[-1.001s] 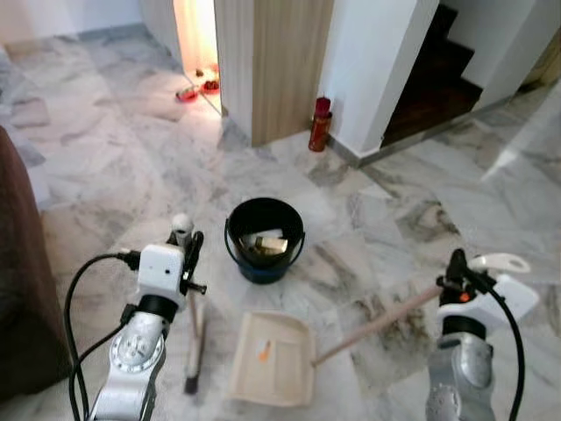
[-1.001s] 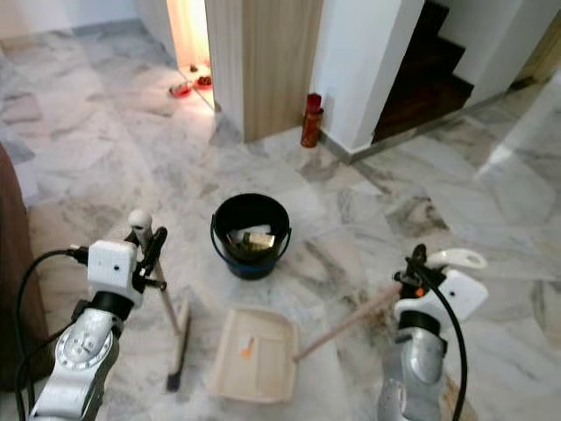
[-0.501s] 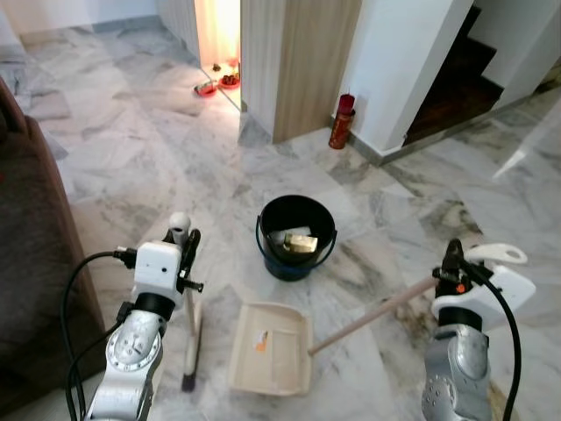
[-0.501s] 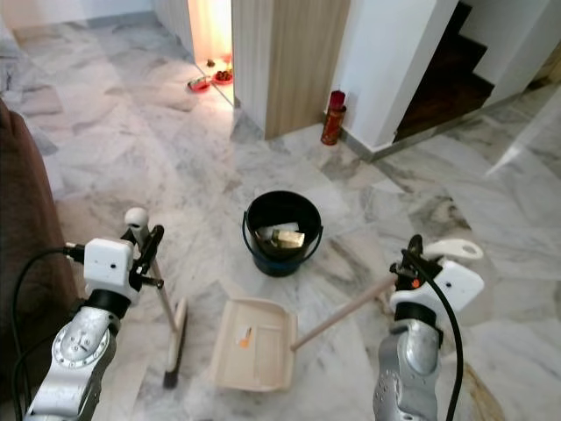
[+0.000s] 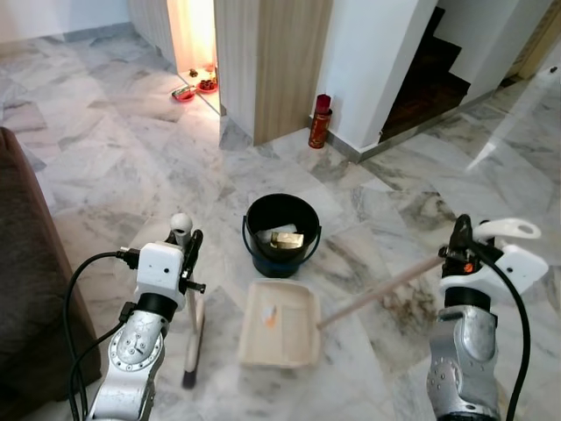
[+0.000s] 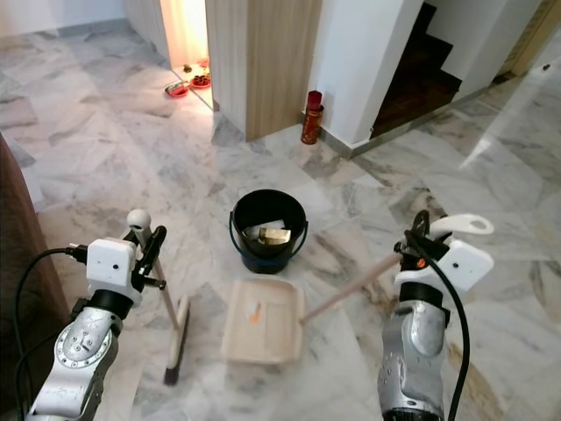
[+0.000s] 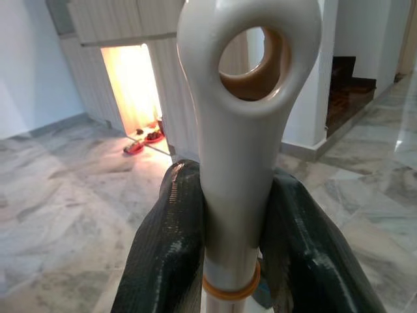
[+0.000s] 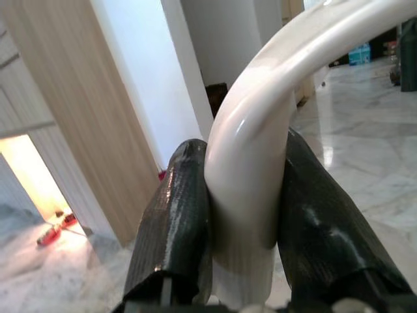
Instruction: Sweep floor
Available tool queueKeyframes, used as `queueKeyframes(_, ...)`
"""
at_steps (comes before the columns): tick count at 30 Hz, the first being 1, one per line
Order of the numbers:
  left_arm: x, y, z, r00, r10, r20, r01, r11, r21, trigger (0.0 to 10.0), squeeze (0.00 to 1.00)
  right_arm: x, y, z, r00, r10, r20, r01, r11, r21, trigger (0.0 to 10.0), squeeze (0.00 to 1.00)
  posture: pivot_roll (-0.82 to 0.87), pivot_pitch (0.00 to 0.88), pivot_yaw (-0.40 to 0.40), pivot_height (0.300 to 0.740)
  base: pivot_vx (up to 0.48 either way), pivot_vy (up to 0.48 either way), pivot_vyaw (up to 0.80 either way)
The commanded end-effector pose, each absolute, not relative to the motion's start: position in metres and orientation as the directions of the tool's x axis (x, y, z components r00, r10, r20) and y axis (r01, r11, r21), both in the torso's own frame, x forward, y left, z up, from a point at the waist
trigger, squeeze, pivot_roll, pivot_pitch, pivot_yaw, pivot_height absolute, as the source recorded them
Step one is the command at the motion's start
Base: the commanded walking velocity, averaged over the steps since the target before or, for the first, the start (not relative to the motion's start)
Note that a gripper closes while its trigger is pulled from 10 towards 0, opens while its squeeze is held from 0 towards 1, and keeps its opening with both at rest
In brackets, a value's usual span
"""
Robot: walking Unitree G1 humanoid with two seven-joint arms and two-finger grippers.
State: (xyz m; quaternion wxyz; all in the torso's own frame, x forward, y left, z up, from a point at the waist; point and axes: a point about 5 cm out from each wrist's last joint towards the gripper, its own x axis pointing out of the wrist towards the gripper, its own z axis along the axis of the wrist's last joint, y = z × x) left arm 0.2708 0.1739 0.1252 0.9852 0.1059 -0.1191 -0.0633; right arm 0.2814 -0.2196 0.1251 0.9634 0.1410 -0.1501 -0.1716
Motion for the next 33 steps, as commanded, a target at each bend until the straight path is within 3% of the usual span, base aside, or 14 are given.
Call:
queueKeyframes(1, 0.274, 0.171, 0.133, 0.95, -0.172, 0.26, 0.107, 0.964, 0.243, 10.0, 0.0, 0.287, -0.218, 0.152, 0.868, -0.368, 0.333, 0.25, 0.904, 0.346, 10.0, 0.0, 0.16, 0.04, -0.072, 0.74, 0.0, 0.0, 0.0)
queueKeyframes(15, 0.278, 0.173, 0.136, 0.948, -0.165, 0.273, 0.096, 0.964, 0.248, 10.0, 0.0, 0.291, -0.213, 0.225, 0.742, -0.375, 0.556, 0.171, 0.907, 0.384, 10.0, 0.0, 0.17, 0.038, -0.068, 0.74, 0.0, 0.0, 0.0)
queueKeyframes(33, 0.275, 0.171, 0.135, 0.948, -0.169, 0.27, 0.101, 0.964, 0.248, 10.0, 0.0, 0.287, -0.208, 0.236, 0.715, -0.387, 0.583, 0.187, 0.909, 0.373, 10.0, 0.0, 0.18, 0.066, -0.07, 0.74, 0.0, 0.0, 0.0)
